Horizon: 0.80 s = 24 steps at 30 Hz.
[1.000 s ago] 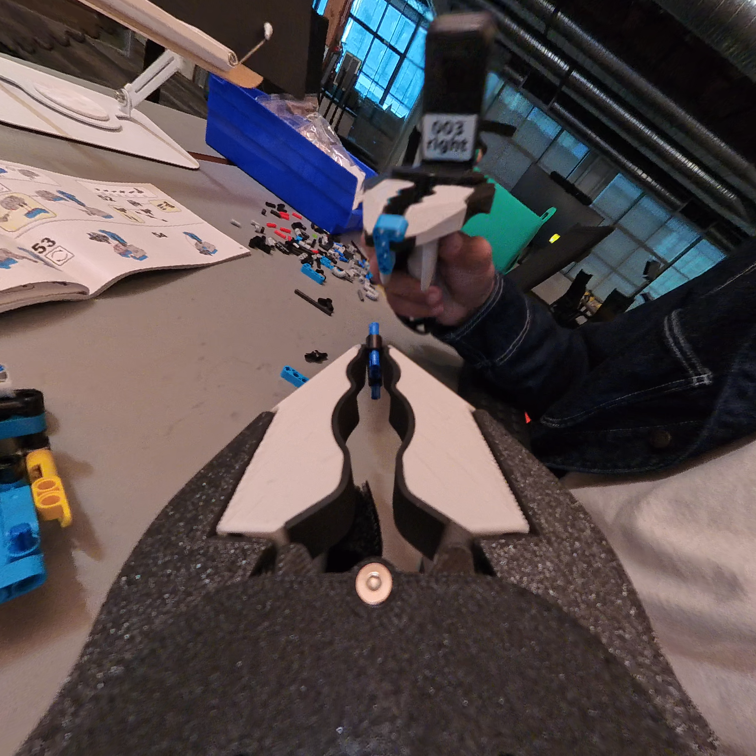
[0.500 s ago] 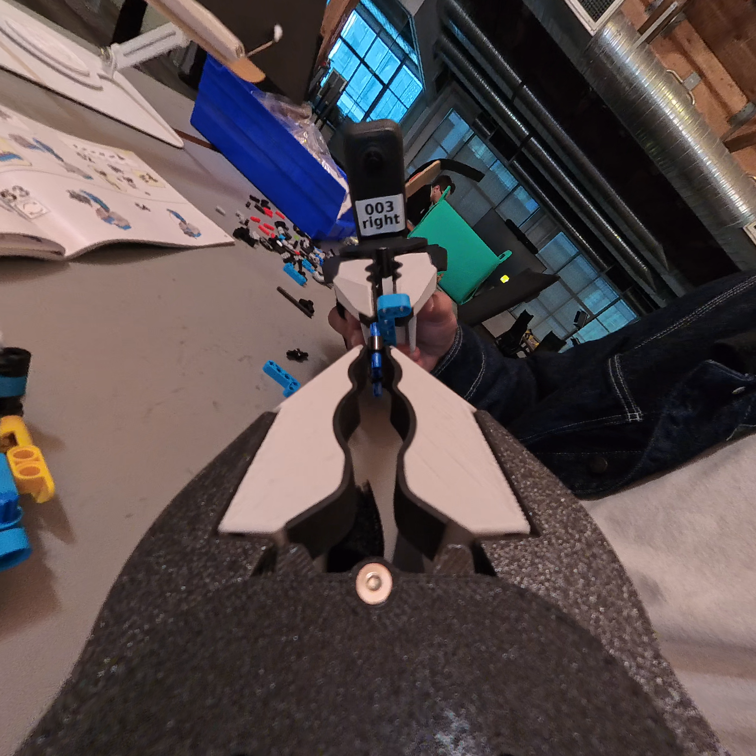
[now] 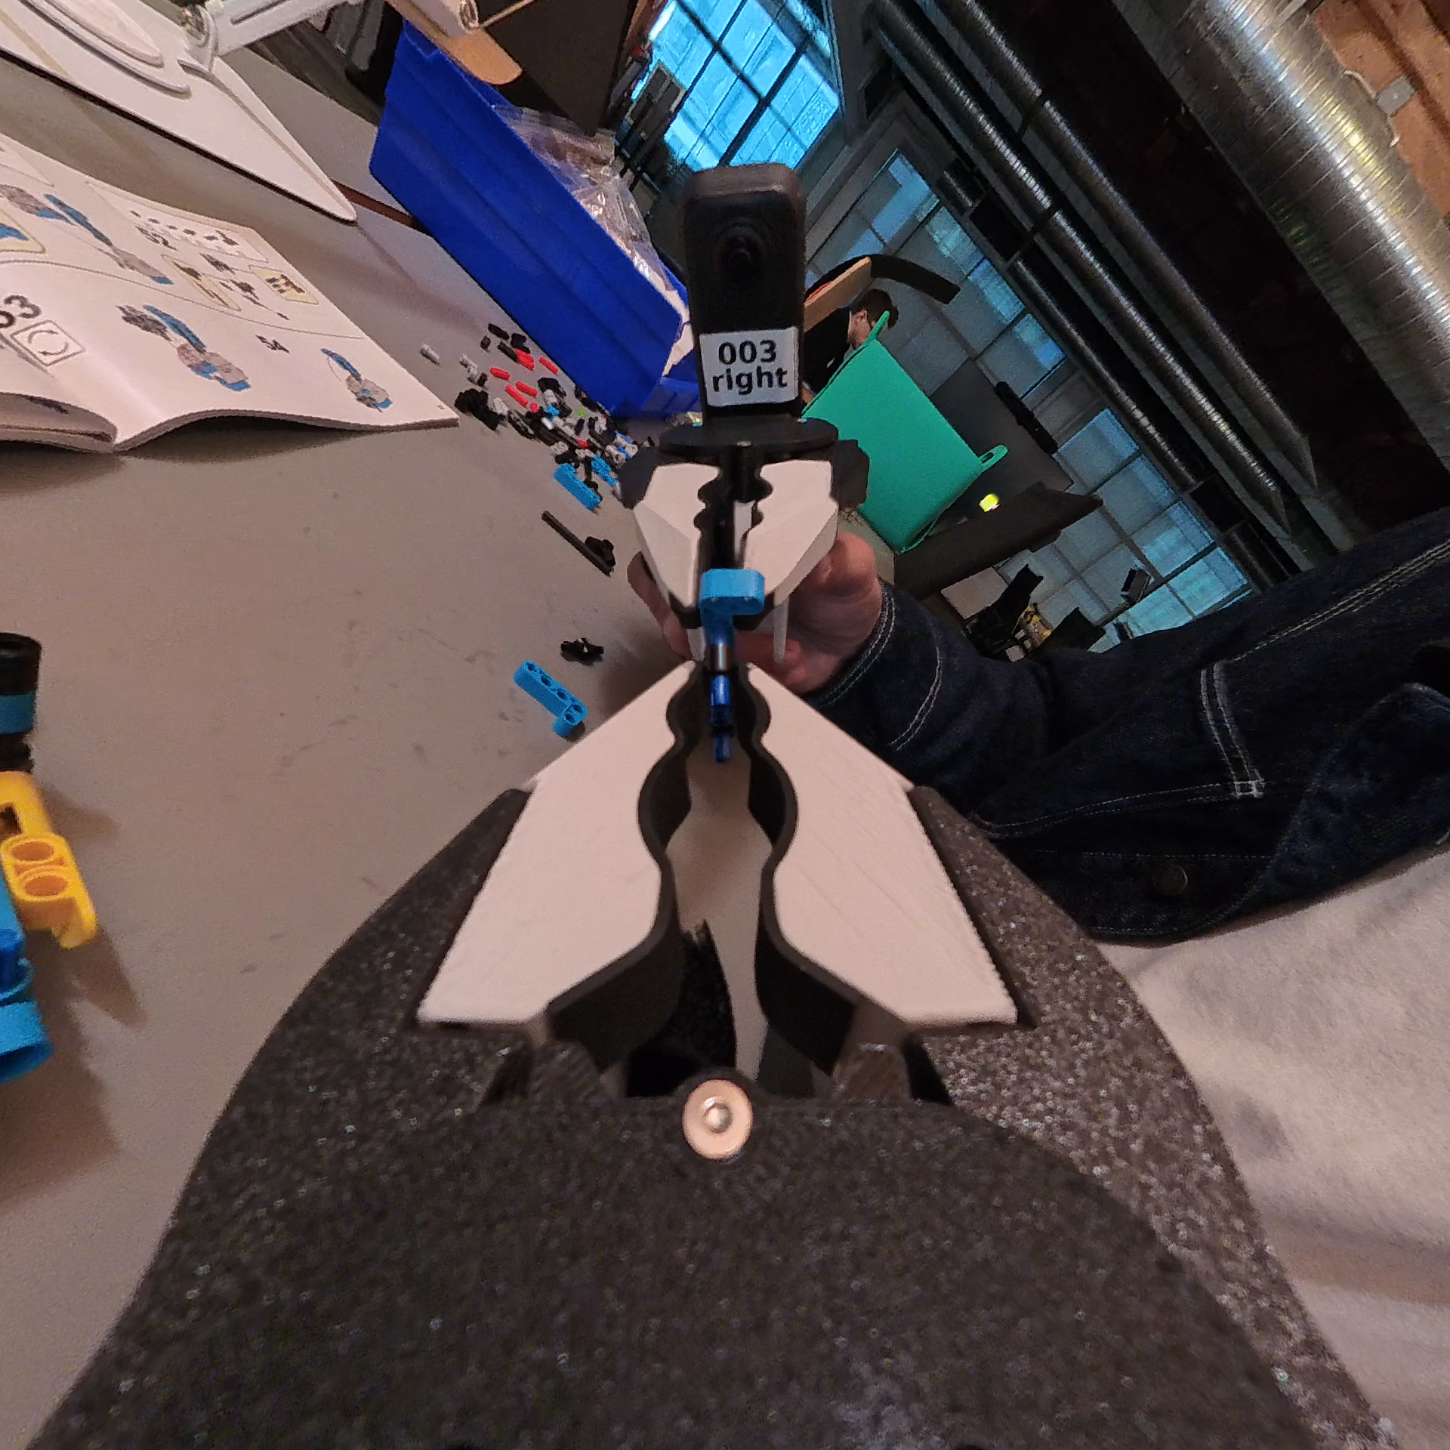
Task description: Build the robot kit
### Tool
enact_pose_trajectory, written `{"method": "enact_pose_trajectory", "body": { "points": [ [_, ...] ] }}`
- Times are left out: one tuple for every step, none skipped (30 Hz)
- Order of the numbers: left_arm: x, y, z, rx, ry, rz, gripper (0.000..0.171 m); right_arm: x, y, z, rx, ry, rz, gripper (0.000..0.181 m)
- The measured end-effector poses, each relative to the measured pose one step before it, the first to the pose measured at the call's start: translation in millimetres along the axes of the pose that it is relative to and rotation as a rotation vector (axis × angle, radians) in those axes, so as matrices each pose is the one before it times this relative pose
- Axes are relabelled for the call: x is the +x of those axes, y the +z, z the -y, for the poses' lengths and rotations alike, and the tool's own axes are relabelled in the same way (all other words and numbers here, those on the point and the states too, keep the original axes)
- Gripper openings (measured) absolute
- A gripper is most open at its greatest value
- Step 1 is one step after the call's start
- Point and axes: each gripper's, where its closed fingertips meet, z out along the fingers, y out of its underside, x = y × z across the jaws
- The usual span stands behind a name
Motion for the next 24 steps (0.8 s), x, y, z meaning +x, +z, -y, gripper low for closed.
{"method": "enact_pose_trajectory", "body": {
  "points": [
    [-0.75, 0.26, -0.86, -0.00486, 0.0009, 0.0046, 0.006, 1.11, 0.58, -0.45, -0.0044, -0.0035, -0.0074, 0.006],
    [-0.15, 0.05, -0.49, -0.00266, -0.0067, -0.0029, 0.006, 0.08, -0.11, -0.95, -0.0093, 0.0009, 0.0022, 0.006],
    [-1.15, 0.23, -0.9, -0.00505, -0.0029, 0.0052, 0.006, 1.29, -0.22, -1.15, -0.0097, -0.0021, -0.007, 0.006],
    [-0.22, 0.31, -1.09, -0.00648, -0.0023, -0.0005, 0.006, 0.63, -0.29, -2.05, -0.0157, -0.0138, -0.0065, 0.006],
    [0.71, 0.43, -0.43, -0.00245, -0.0005, -0.0047, 0.005, -1.13, -0.78, -2.07, -0.0164, -0.0061, 0.0073, 0.006],
    [-0.04, 0.28, -0.44, -0.00259, 0.0017, 0.0014, 0.006, -0.35, -0.66, -0.83, -0.0084, -0.0005, 0.0043, 0.005],
    [-0.48, -0.1, -0.09, -0.00107, -0.0024, 0.001, 0.005, 0.66, 0.35, -0.45, -0.0023, 0.002, -0.0021, 0.006],
    [-0.43, -0.33, 0.32, 0.00235, -0.0044, -0.0003, 0.005, 0.39, 0.15, -0.19, 0.0019, 0.0087, 0.0039, 0.006],
    [-0.3, 0.16, -0.17, -0.00113, -0.0009, 0.0008, 0.005, 0.44, -0.02, -0.41, 0.0002, 0.0173, 0.0063, 0.006],
    [0.7, 0.27, -0.29, -0.00207, 0.003, -0.002, 0.005, -0.22, -0.25, -0.61, 0.0009, 0.0164, 0.0125, 0.006],
    [1.39, -0.09, 0.2, 0.00172, 0.004, -0.0065, 0.005, -1.7, -0.15, -0.31, 0.0064, 0.0176, 0.023, 0.006],
    [0.36, 0.27, -0.39, -0.00274, 0.0018, -0.001, 0.005, -0.98, -0.15, -0.56, 0.0037, 0.0214, 0.0202, 0.006],
    [-1.17, 0.71, -1.07, -0.00629, -0.0022, 0.0065, 0.005, 1.18, -0.55, -1.26, -0.0038, 0.0176, 0.0057, 0.006],
    [-0.85, 0.43, -0.77, -0.00373, -0.0039, 0.0032, 0.005, 1.6, -0.55, -1.29, -0.0044, 0.0037, -0.0014, 0.006],
    [0.11, -0.26, 0.35, 0.00205, -0.0041, -0.0038, 0.005, -0.22, 0.17, -0.01, 0.0055, 0.0006, 0.0051, 0.006],
    [-0.38, -0.33, 0.18, 0.00176, -0.0031, 0.0013, 0.005, 0.05, 0.38, -0.17, 0.0033, 0.0044, 0.002, 0.006],
    [-1.38, -0.06, -0.41, -0.00184, -0.0021, 0.0069, 0.005, 1.51, 0.24, -0.53, -0.002, -0.0056, -0.0106, 0.006],
    [-0.35, -0.12, 0.14, 0.00103, -0.0045, -0.0005, 0.005, 0.87, 0.18, -0.15, 0.0001, -0.0076, -0.0062, 0.006],
    [0.09, 0.02, -0.45, -0.00222, 0.0007, 0.0002, 0.005, -0.09, 0.12, -0.37, -0.0029, -0.0008, -0.0008, 0.006],
    [-0.48, 0.34, -0.87, -0.0052, 0.0043, 0.0061, 0.005, 0.59, 0.02, -0.85, -0.0074, -0.0032, -0.0085, 0.006],
    [0.04, 0.08, 0.02, 0.0007, -0.0017, -0.0009, 0.005, 0.31, -0.14, -0.51, -0.0029, -0.0026, -0.0054, 0.006],
    [-1.07, -0.22, 0.48, 0.00293, -0.0032, 0.0052, 0.005, 0.48, 0.13, 0.75, 0.0066, -0.0041, -0.0061, 0.006],
    [-1.0, -0.65, 0.67, 0.00471, -0.0044, 0.0031, 0.005, 1.8, 0.72, 0.82, 0.0095, -0.009, -0.0193, 0.005],
    [2.14, -0.6, 0.88, 0.00611, -0.0017, -0.0145, 0.005, -1.26, 0.61, 0.51, 0.0056, -0.0046, -0.0002, 0.005]
  ]
}}
